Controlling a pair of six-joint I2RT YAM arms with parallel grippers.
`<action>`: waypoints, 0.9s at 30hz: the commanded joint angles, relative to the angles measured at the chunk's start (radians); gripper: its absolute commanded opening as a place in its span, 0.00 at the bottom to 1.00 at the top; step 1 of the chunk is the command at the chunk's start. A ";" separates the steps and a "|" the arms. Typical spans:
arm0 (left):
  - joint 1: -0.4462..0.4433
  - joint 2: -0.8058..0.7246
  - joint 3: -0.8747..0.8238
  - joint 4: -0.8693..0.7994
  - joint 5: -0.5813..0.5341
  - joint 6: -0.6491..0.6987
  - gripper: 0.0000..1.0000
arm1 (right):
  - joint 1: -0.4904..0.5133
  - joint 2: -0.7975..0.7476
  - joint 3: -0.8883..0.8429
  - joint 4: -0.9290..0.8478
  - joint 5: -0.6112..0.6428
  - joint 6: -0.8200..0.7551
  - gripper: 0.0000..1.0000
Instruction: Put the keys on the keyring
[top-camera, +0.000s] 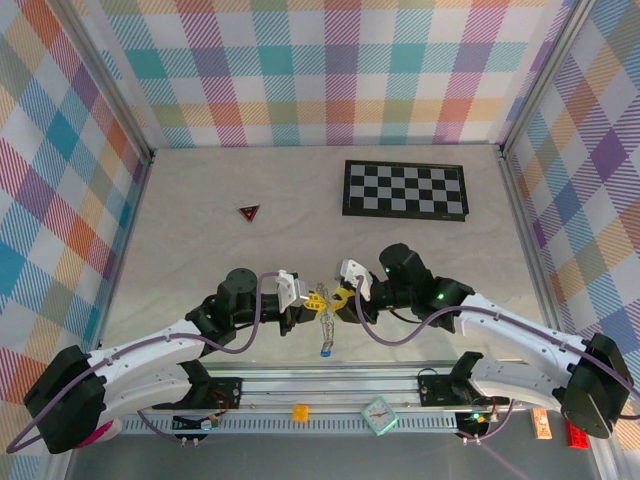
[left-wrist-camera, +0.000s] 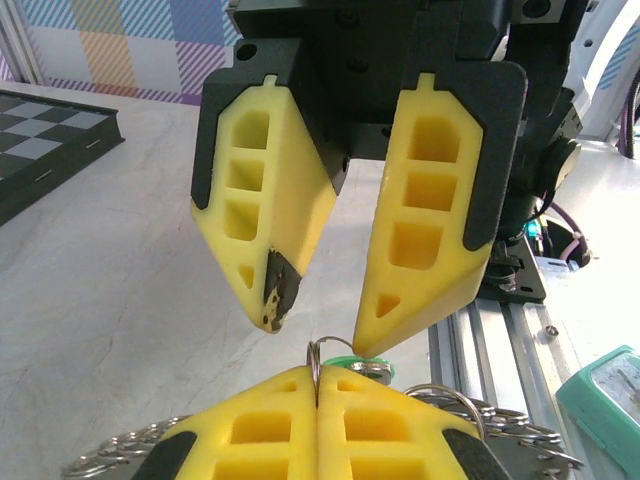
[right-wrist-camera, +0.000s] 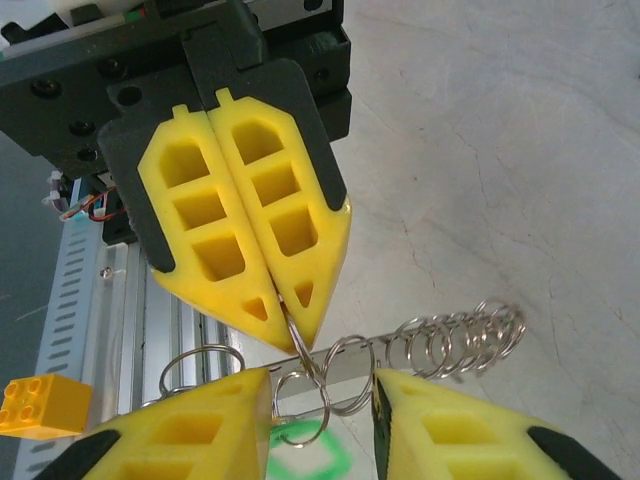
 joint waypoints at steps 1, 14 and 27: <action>-0.009 -0.009 0.005 0.074 0.048 -0.009 0.00 | -0.004 0.018 -0.003 0.048 -0.036 -0.016 0.29; -0.008 -0.006 -0.001 0.098 0.058 -0.022 0.00 | -0.004 0.046 -0.008 0.085 -0.077 -0.032 0.07; -0.011 0.025 0.123 -0.245 -0.026 0.095 0.23 | -0.004 0.103 0.140 -0.220 -0.029 -0.204 0.00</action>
